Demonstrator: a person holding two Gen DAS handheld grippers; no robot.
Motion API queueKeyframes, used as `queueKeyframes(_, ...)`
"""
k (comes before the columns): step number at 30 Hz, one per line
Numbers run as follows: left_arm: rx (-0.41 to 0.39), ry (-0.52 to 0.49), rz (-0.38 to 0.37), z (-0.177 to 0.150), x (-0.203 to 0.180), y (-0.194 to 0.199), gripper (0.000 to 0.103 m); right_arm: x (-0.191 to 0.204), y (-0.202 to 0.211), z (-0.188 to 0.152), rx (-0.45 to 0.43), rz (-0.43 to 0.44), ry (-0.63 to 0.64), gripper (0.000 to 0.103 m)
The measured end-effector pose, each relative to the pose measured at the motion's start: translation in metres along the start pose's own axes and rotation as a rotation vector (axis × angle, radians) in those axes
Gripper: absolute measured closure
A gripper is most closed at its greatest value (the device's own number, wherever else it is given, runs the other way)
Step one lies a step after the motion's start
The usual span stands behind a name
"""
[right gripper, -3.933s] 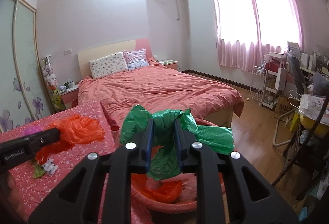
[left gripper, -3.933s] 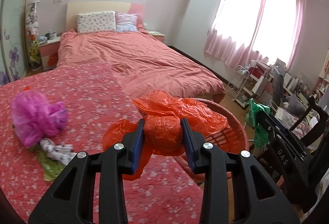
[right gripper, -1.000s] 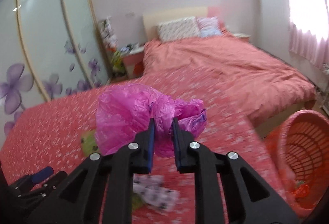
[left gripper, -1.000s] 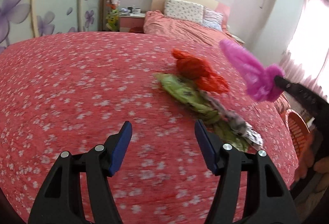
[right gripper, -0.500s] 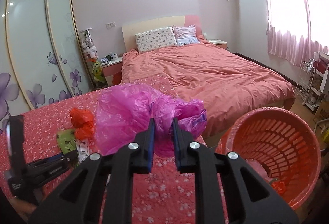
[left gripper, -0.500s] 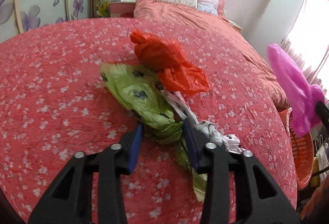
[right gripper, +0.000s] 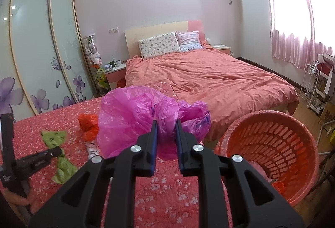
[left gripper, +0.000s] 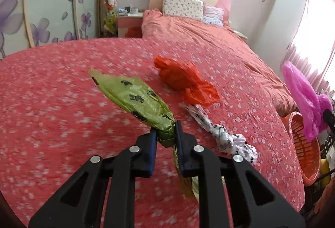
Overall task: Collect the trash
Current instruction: 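Carry the magenta and yellow-green bags over the orange basket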
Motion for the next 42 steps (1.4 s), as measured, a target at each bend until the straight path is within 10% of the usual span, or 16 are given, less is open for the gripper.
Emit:
queueKeyframes(20, -0.104, -0.13, -0.161, 0.008, -0.084, 0.074, 0.086, -0.049, 0.079, -0.017, -0.093, -0.107, -0.073, 0.086)
queueKeyframes(42, -0.087, -0.29, -0.407, -0.019, -0.22, 0.069, 0.086, -0.148, 0.107, -0.029, -0.158, -0.325, -0.161, 0.086)
Point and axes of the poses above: each gripper's, at about its wrist camera, not at the fingertips, and y roughly against the way its jaws point, x to its left, z to its top, the point moved 4 cm from there along -y, roughly the way its jaws point, and after that the axes turned 4 degrees about z, right-handed, at the moved point
